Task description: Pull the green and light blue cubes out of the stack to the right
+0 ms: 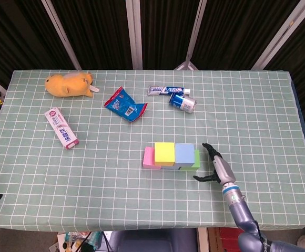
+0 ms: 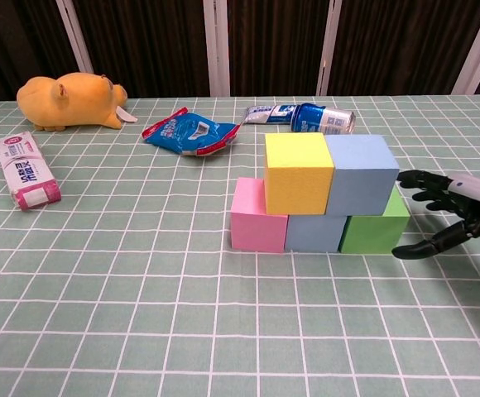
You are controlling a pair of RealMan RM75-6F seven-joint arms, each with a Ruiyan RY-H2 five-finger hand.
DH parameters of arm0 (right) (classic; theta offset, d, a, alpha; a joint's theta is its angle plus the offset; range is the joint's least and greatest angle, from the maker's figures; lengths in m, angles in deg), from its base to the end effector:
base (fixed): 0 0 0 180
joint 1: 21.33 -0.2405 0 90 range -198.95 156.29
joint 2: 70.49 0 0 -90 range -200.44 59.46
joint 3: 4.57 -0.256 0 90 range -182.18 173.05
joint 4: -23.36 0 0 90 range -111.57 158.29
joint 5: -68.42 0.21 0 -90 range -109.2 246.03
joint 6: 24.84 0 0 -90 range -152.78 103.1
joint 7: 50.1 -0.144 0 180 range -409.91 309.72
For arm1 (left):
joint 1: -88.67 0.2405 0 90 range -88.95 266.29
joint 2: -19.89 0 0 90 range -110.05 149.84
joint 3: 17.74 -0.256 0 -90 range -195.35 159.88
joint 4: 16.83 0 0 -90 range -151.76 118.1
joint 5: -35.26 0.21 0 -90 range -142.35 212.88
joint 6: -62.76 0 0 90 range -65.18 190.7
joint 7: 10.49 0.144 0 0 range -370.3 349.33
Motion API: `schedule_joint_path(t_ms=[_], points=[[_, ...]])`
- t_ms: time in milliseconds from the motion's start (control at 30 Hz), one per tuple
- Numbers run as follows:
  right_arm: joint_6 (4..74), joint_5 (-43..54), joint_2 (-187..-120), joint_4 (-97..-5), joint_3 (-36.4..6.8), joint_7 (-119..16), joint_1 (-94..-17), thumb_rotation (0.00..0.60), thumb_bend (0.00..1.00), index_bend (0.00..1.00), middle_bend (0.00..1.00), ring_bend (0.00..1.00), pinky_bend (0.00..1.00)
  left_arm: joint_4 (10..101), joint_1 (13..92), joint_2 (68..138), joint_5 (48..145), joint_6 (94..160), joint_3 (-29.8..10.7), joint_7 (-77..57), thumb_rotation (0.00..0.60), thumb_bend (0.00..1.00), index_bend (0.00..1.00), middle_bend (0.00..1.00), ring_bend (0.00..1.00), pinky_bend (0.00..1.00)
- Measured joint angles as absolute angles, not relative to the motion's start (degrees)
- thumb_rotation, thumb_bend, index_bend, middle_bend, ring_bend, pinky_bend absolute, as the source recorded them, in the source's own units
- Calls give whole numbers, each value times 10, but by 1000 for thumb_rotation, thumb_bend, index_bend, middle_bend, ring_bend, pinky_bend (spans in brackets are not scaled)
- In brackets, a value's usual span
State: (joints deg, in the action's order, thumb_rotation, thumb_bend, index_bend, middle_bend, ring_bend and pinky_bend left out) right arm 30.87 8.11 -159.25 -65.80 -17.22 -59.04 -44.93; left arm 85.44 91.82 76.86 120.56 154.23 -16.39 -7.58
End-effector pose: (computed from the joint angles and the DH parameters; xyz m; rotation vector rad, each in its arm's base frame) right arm -0.2318 -0.2807 -0.0131 1.2659 -1.7262 1.1020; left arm -0.3046 0.1317 0.1942 -1.2537 -0.9233 -0.8392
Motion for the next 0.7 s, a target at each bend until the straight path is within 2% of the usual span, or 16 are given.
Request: schedule_joint_path(t_ms=[167, 233, 333, 433, 567, 700], points=[[305, 97, -1608, -650, -186, -589, -461, 600, 71, 37, 24, 95, 0, 855, 917, 768, 1202, 1539, -164, -75, 600, 133, 230, 0, 0, 0], [301, 99, -1611, -647, -190, -596, -463, 600, 71, 77, 84, 161, 0, 856, 916, 768, 1200, 1537, -163, -74, 600, 133, 230, 0, 0, 0], [297, 98, -1618, -637, -194, -607, -467, 600, 71, 209, 220, 304, 11, 857, 915, 768, 1197, 1535, -162, -73, 600, 133, 231, 0, 0, 0], [293, 91, -1624, -628, -195, -617, -470, 600, 90, 333, 377, 465, 96, 857, 915, 768, 1195, 1534, -161, -71, 600, 133, 231, 0, 0, 0], [291, 83, -1631, -620, -192, -625, -472, 600, 227, 457, 576, 670, 267, 857, 913, 769, 1192, 1532, -160, -70, 600, 133, 233, 0, 0, 0], [292, 69, -1639, -610, -188, -635, -472, 600, 269, 492, 643, 738, 345, 856, 912, 770, 1191, 1531, -159, -69, 600, 132, 234, 0, 0, 0]])
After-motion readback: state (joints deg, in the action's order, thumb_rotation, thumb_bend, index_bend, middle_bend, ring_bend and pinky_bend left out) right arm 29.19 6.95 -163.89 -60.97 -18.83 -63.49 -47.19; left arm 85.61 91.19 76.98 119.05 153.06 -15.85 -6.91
